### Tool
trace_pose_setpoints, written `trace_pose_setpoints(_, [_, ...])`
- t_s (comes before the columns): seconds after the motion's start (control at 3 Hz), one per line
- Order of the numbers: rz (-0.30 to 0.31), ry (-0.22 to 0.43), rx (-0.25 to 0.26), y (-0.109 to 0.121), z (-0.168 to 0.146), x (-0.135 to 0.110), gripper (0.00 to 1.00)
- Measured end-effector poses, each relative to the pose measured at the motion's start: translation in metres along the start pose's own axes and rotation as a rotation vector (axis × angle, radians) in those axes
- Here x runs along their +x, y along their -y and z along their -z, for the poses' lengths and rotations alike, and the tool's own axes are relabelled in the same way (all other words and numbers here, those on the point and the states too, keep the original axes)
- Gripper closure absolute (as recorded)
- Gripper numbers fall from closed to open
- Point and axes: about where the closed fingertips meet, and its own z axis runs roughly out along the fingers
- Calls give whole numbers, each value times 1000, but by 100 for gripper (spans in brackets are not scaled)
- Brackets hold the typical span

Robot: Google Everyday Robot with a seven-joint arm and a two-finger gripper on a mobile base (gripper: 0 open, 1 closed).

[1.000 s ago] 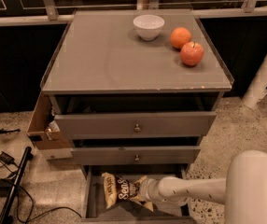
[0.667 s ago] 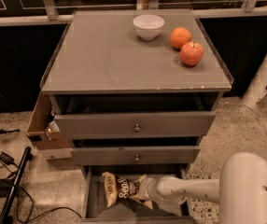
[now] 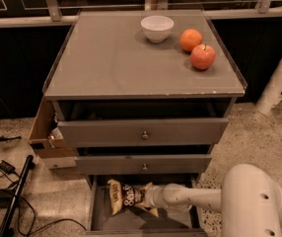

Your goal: Place brown chip bag into bottom drawer

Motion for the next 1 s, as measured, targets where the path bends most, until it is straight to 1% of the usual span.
trace_pose_setpoints(0.33, [10,10,8,9,-16,2,100])
trace_pose_setpoints(0.67, [20,22,24,21,-32,5,97])
trace_pose_setpoints(1.0, [20,23,24,21,-32,5,75])
